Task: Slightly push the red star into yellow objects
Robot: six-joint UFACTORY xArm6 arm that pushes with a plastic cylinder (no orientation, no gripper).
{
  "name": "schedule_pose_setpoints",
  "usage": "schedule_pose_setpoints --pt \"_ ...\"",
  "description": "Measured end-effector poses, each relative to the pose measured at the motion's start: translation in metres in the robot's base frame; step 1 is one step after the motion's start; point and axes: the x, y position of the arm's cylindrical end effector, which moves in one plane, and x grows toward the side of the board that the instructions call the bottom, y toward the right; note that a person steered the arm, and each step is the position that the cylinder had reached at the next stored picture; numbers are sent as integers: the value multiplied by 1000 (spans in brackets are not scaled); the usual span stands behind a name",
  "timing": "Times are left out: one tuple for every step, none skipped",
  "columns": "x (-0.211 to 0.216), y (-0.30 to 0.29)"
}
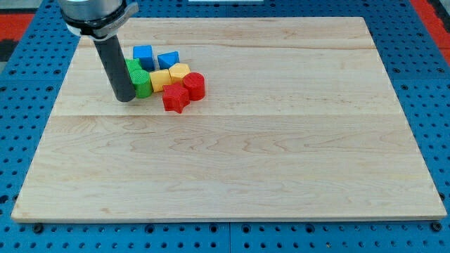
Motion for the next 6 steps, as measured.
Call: schedule_pose_setpoints --pt "23 -20" --pt "83 -3" --pt "92 49" --pt "71 98" --pt "51 97" --pt "36 93"
